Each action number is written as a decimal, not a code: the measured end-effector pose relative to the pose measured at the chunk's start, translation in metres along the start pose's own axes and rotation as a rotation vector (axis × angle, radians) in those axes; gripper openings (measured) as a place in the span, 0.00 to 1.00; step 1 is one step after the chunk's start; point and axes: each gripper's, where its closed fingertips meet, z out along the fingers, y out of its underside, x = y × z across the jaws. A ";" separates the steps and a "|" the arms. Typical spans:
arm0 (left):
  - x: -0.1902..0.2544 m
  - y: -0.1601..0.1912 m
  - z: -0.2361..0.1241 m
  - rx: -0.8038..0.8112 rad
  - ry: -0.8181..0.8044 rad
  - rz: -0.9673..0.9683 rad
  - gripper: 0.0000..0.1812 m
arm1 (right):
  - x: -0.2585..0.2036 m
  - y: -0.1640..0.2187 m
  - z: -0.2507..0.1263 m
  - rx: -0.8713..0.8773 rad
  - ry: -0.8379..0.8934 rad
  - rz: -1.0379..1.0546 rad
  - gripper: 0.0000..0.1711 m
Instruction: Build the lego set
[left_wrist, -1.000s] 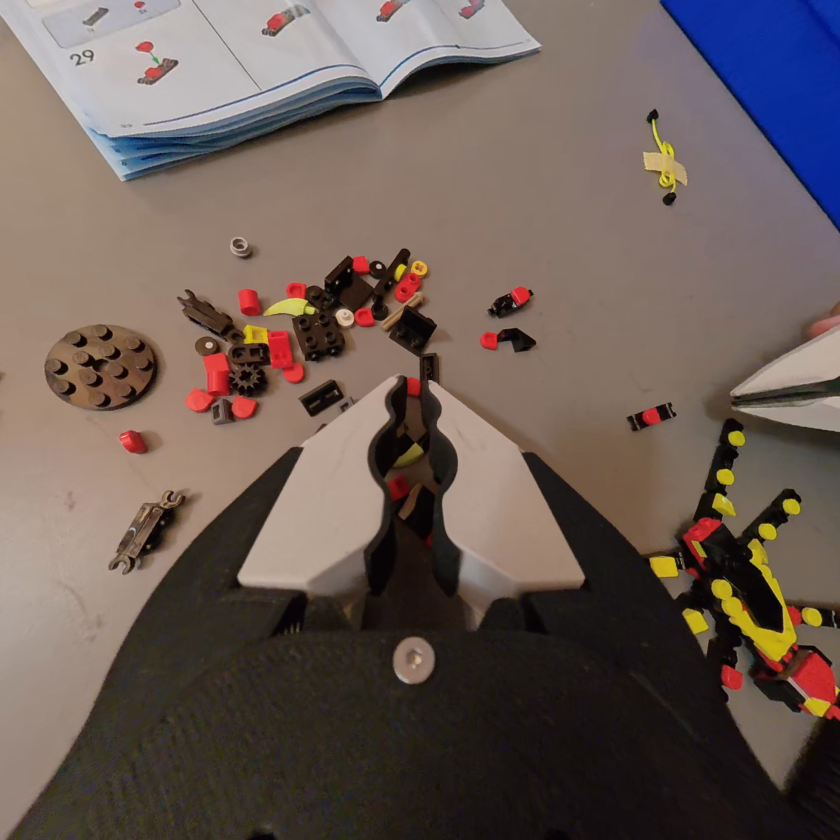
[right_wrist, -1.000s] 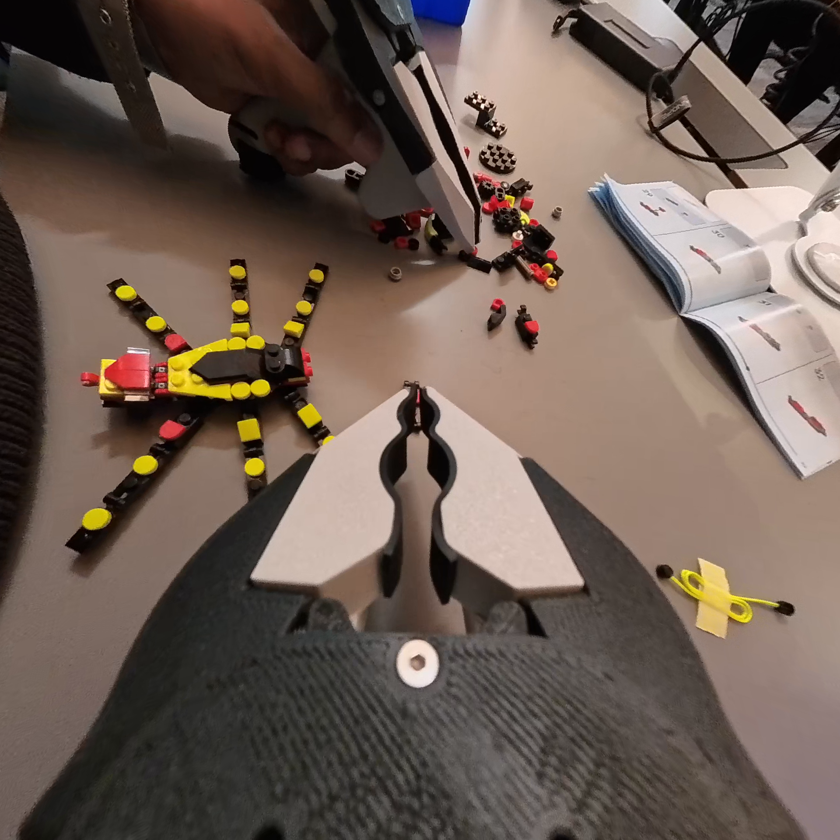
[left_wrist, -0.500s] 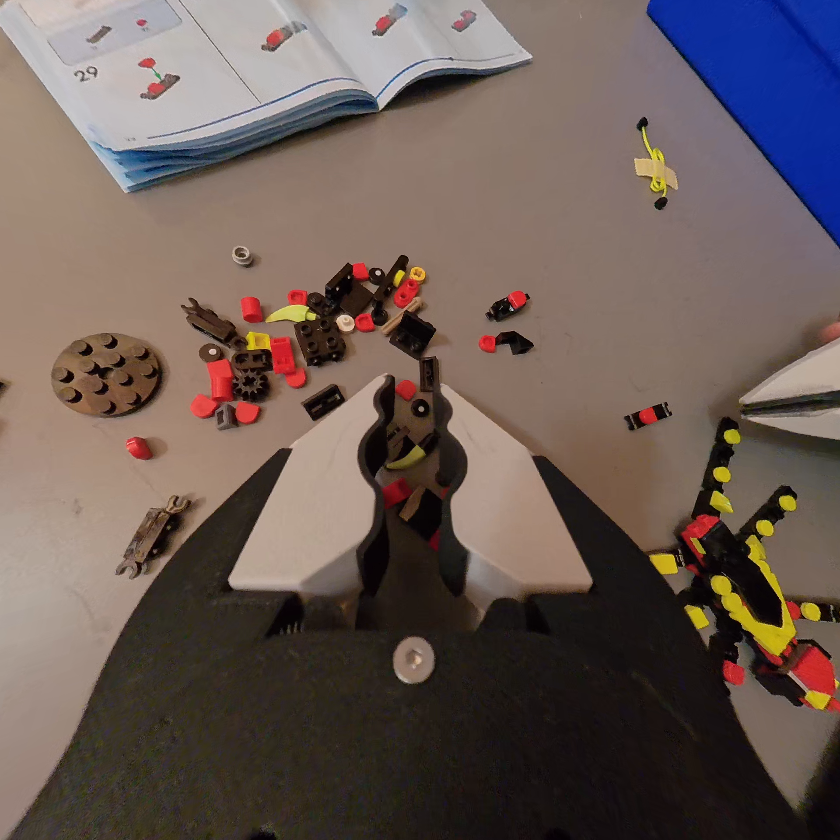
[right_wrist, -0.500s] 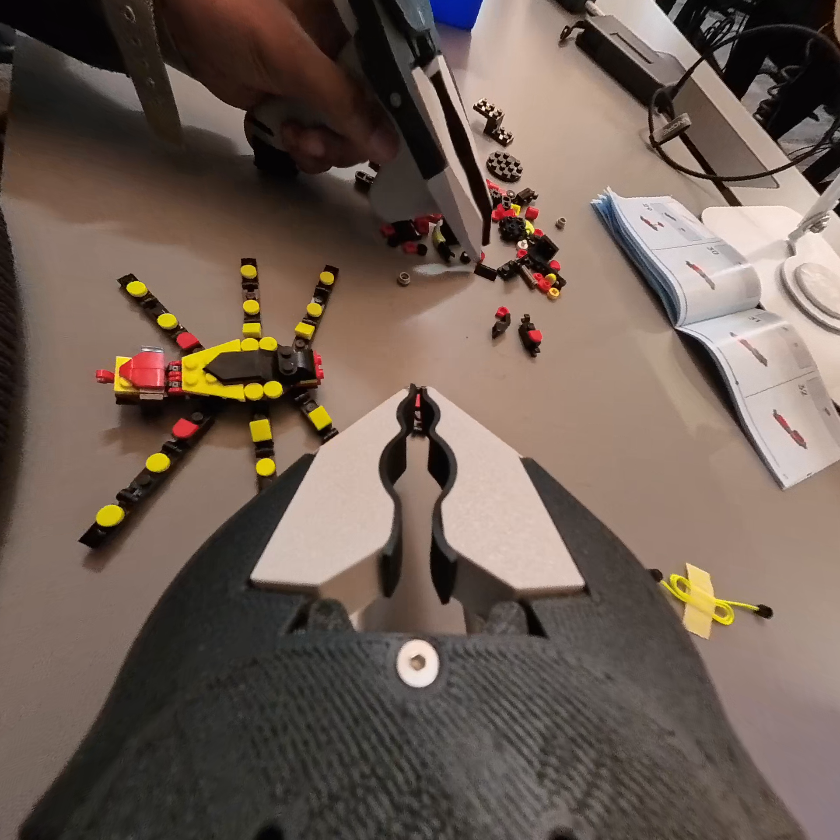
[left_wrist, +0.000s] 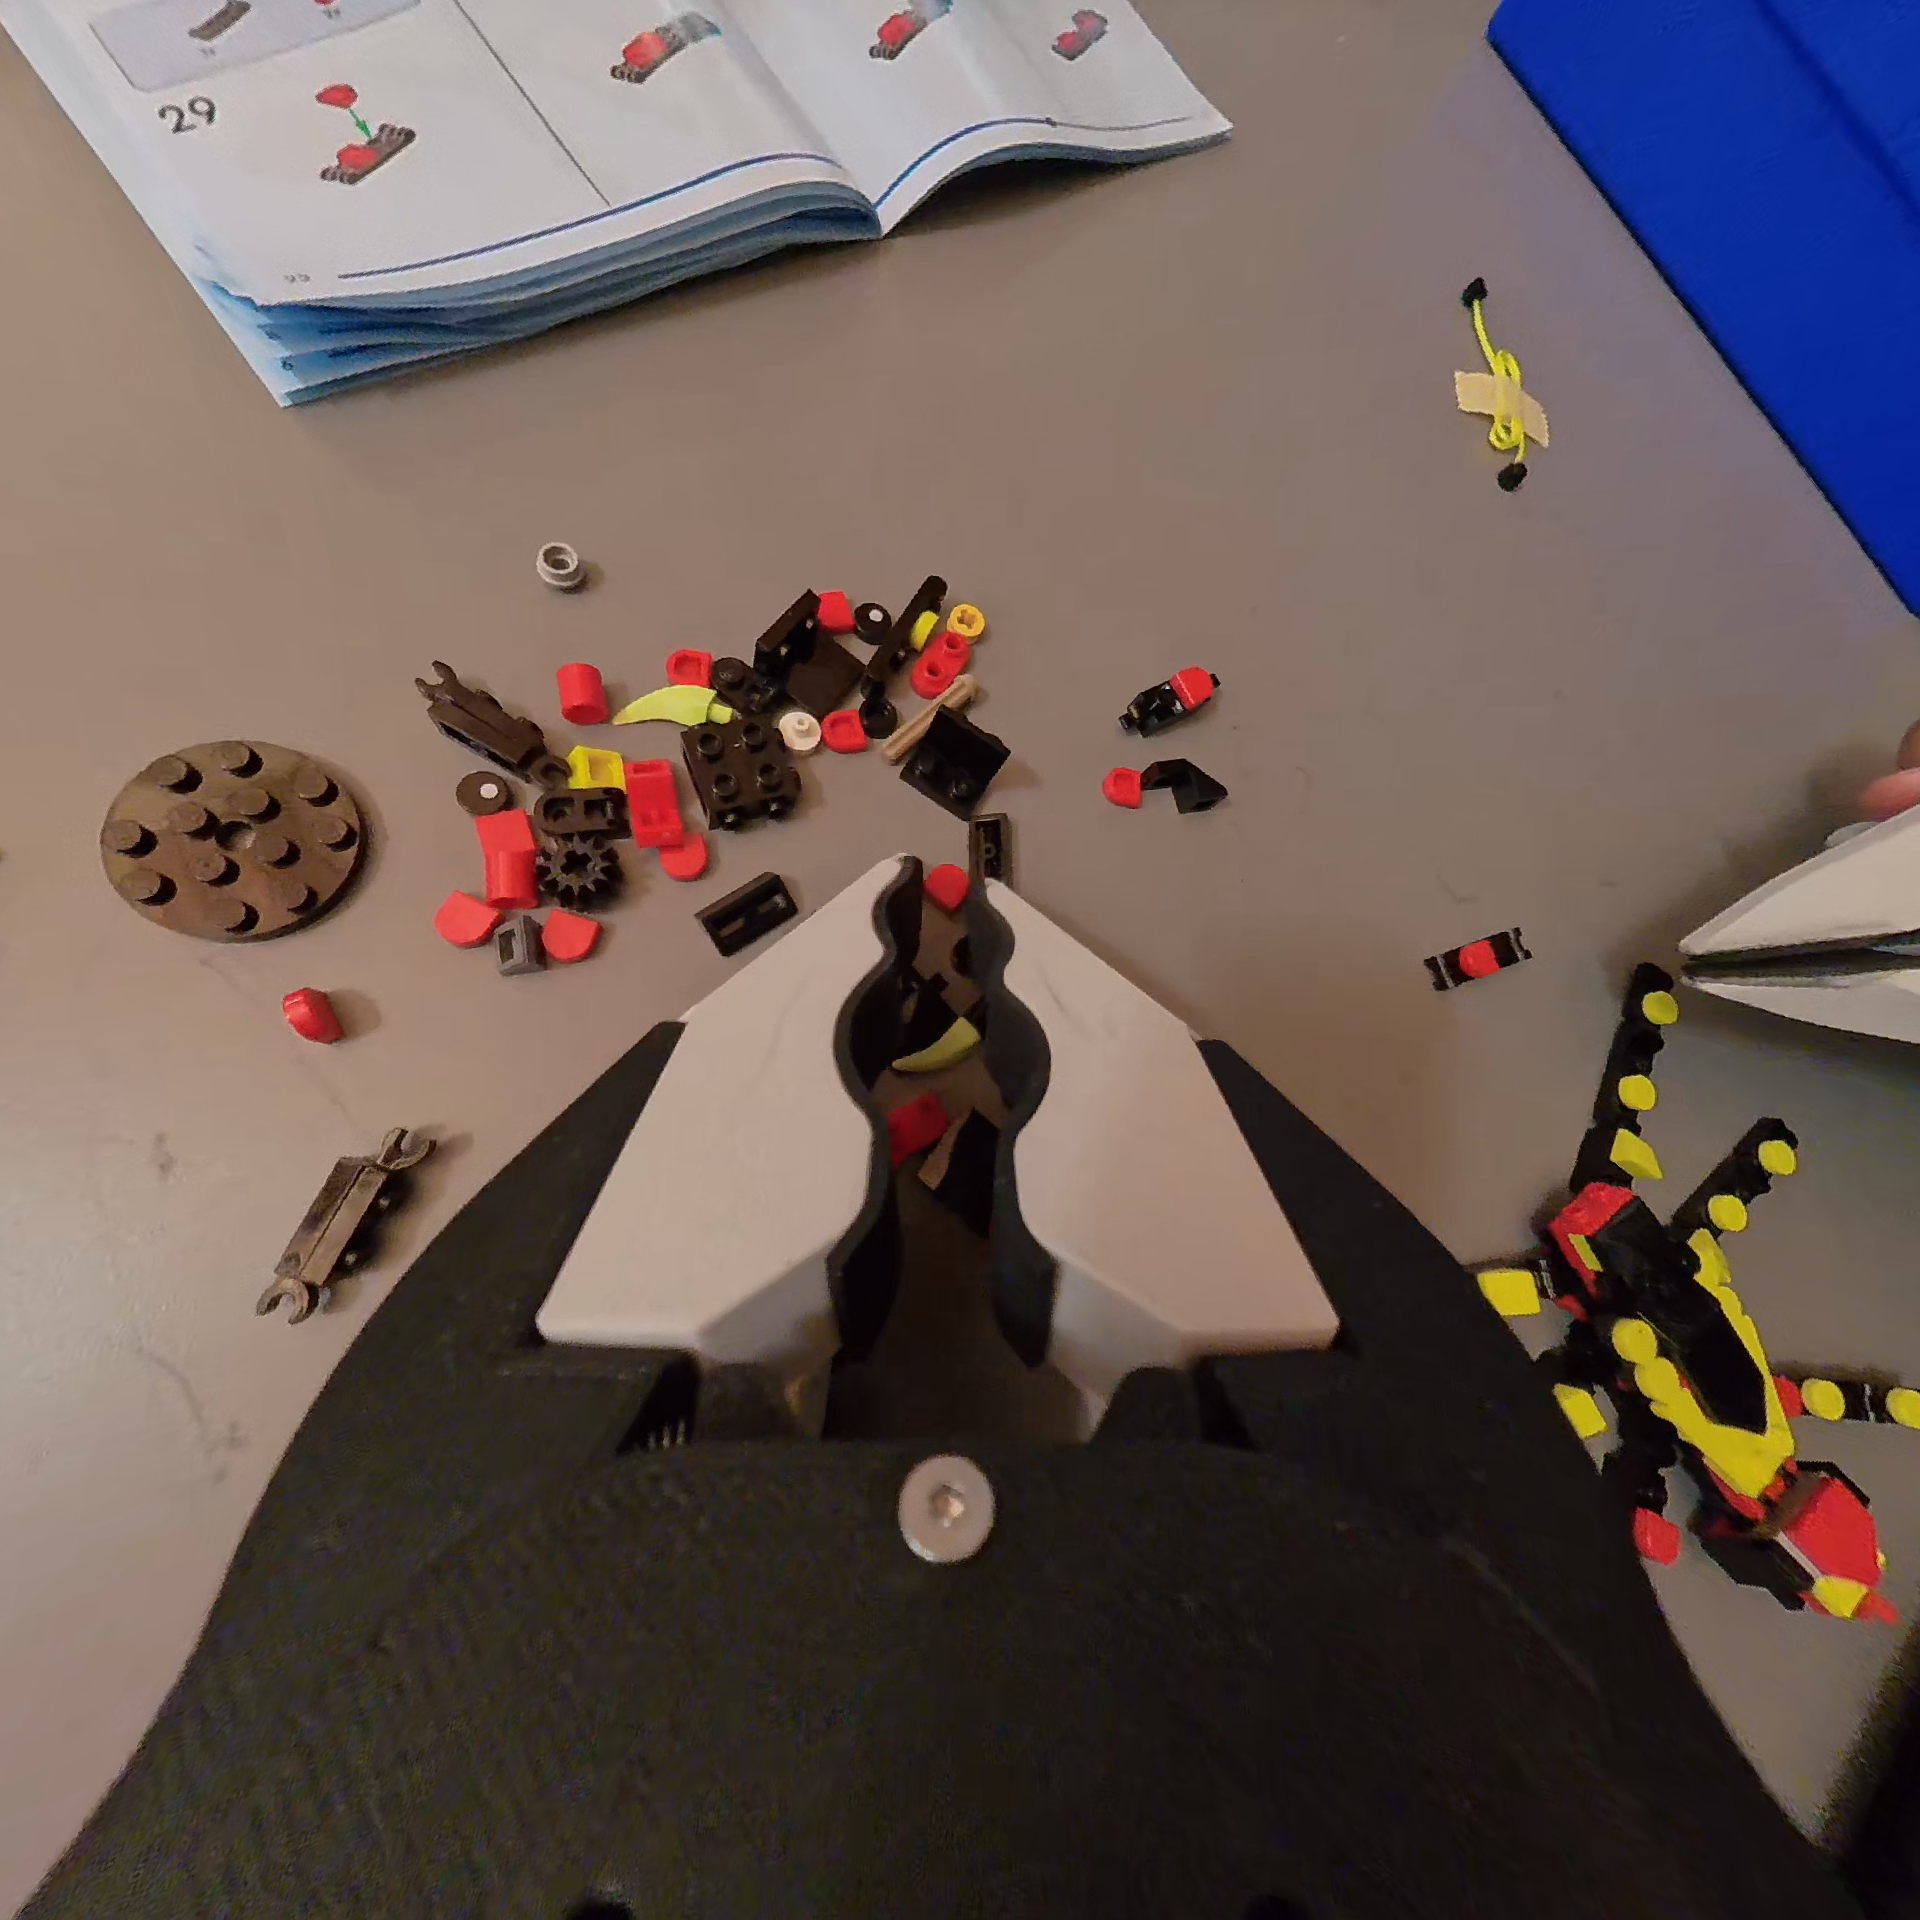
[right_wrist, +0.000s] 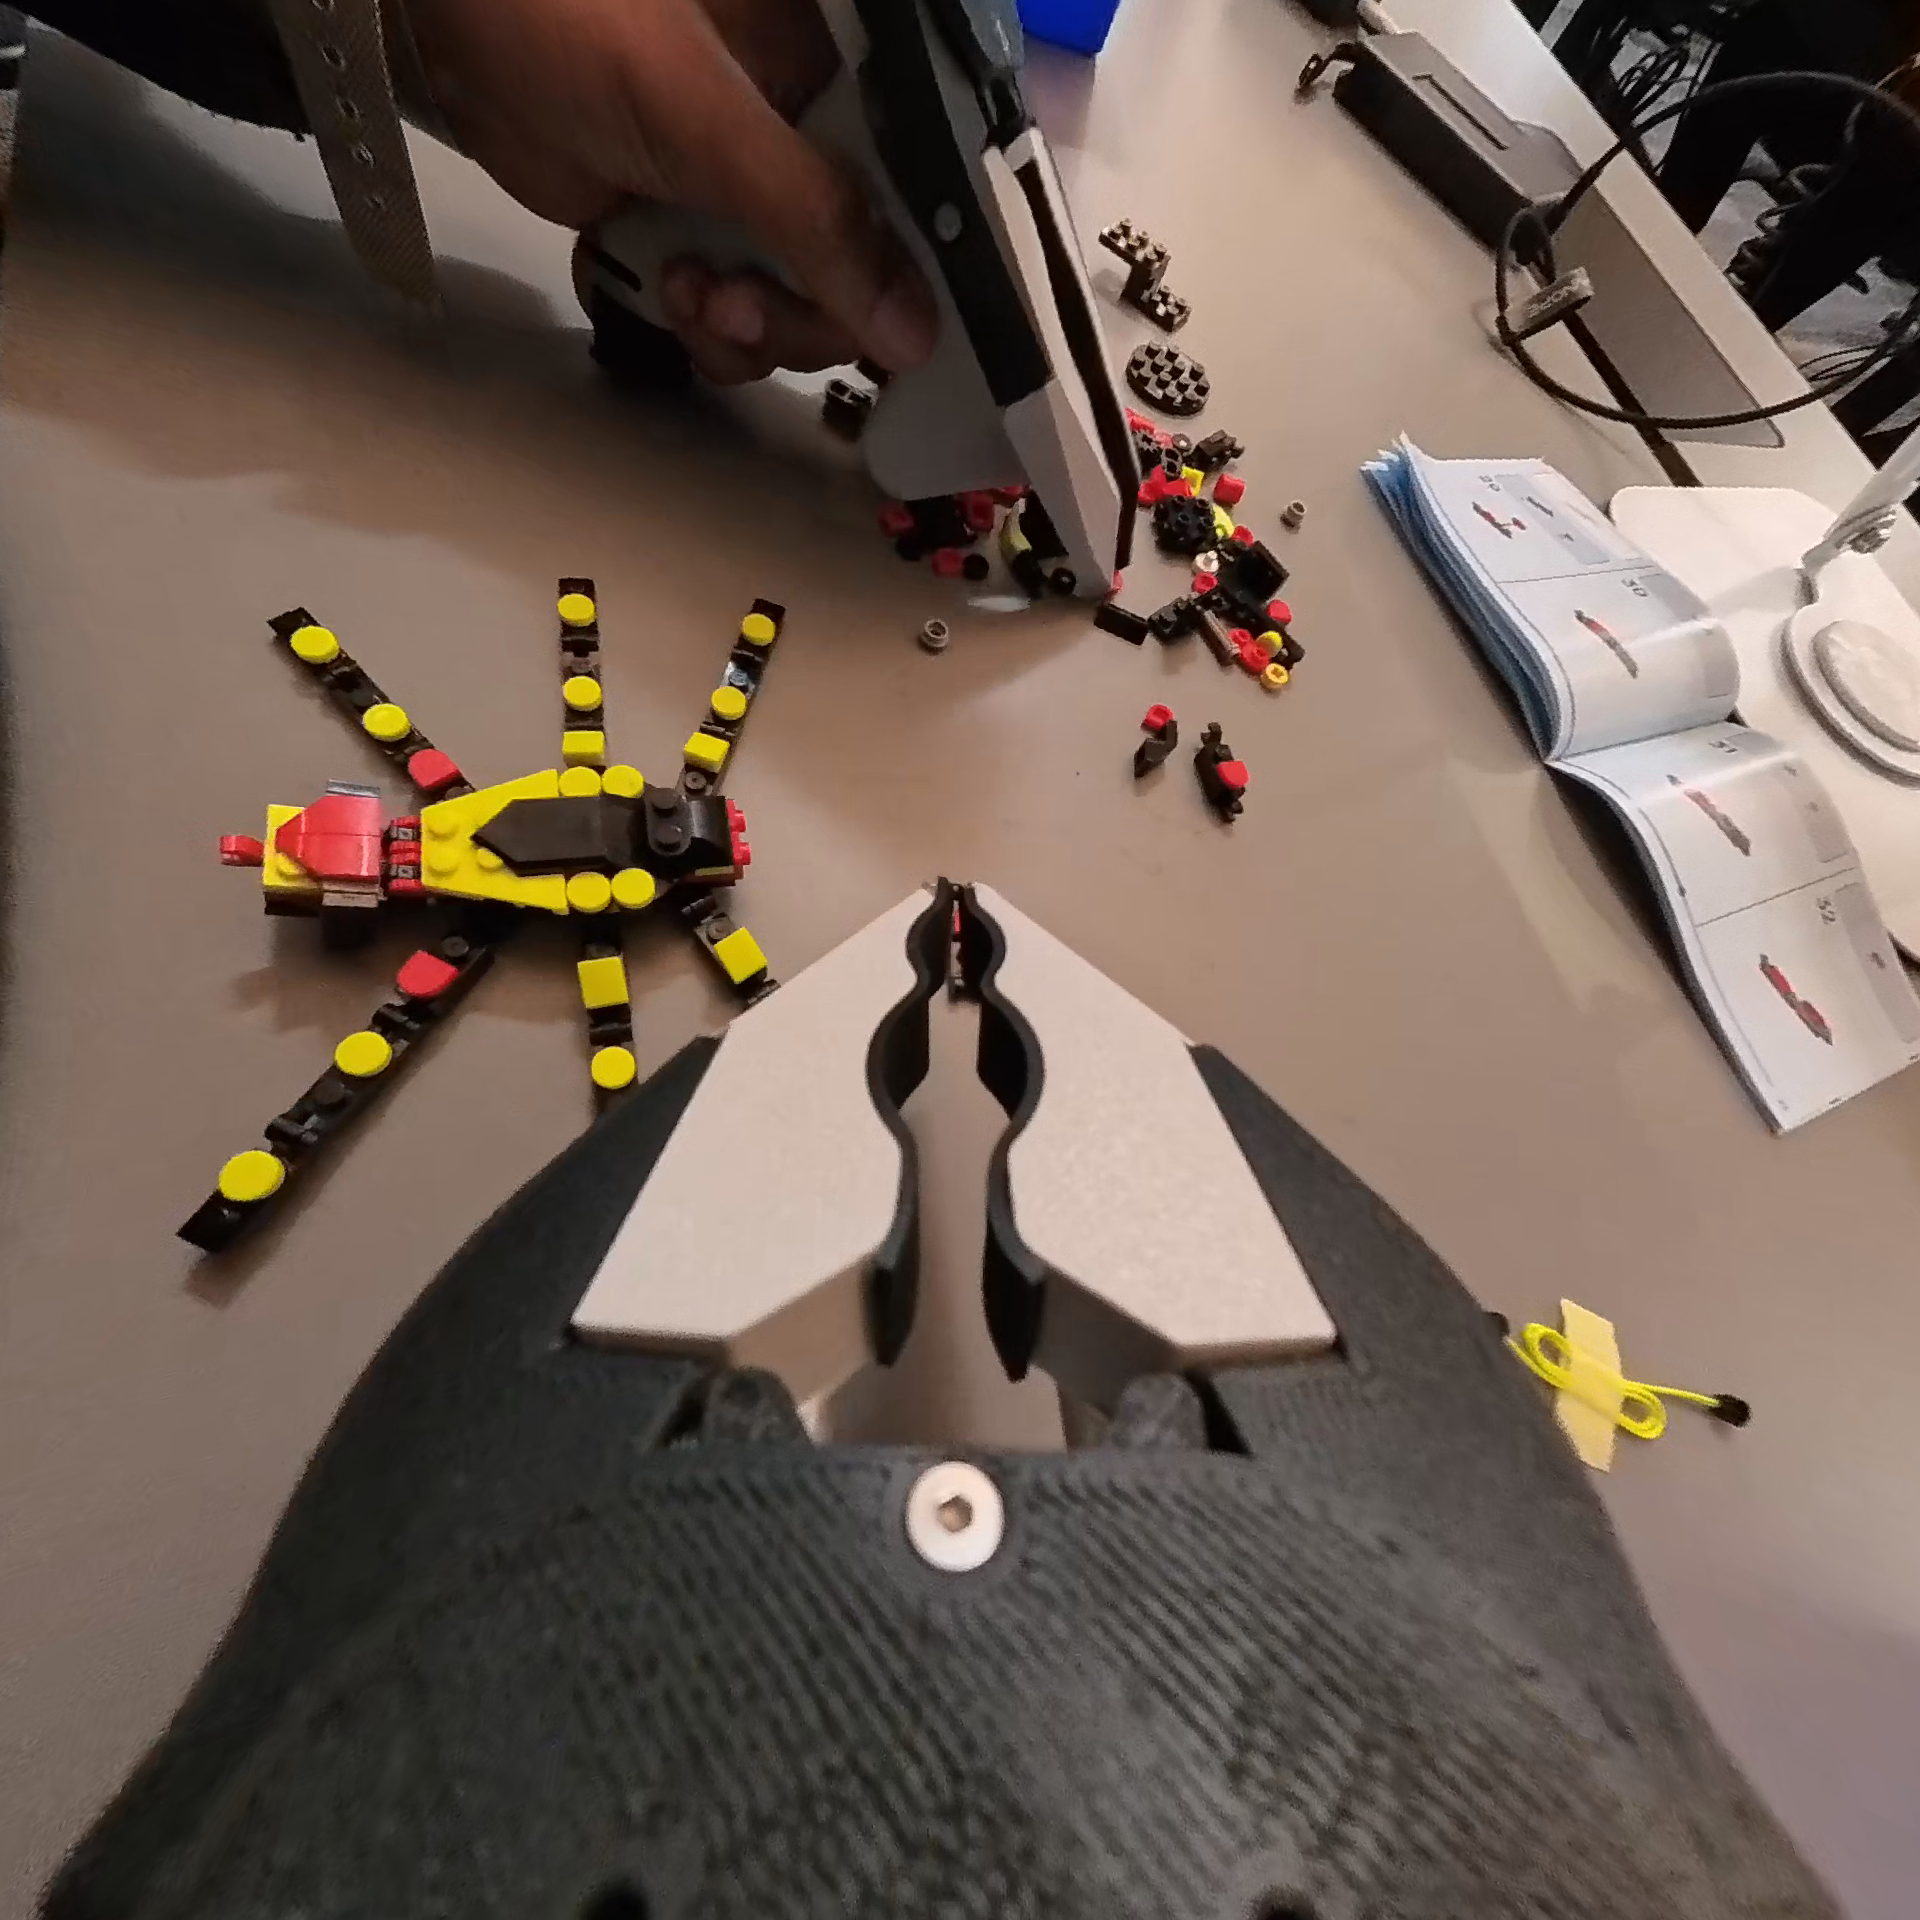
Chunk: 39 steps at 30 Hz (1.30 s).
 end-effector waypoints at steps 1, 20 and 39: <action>0.002 -0.001 -0.001 0.011 0.005 0.013 0.04 | 0.001 0.000 0.000 -0.001 0.005 -0.004 0.00; 0.169 0.023 0.030 -0.088 0.381 0.485 0.04 | 0.030 0.013 -0.063 -0.001 0.196 0.152 0.00; 0.127 0.011 0.012 -0.043 0.329 0.417 0.08 | 0.018 0.057 -0.035 -0.154 0.070 0.260 0.03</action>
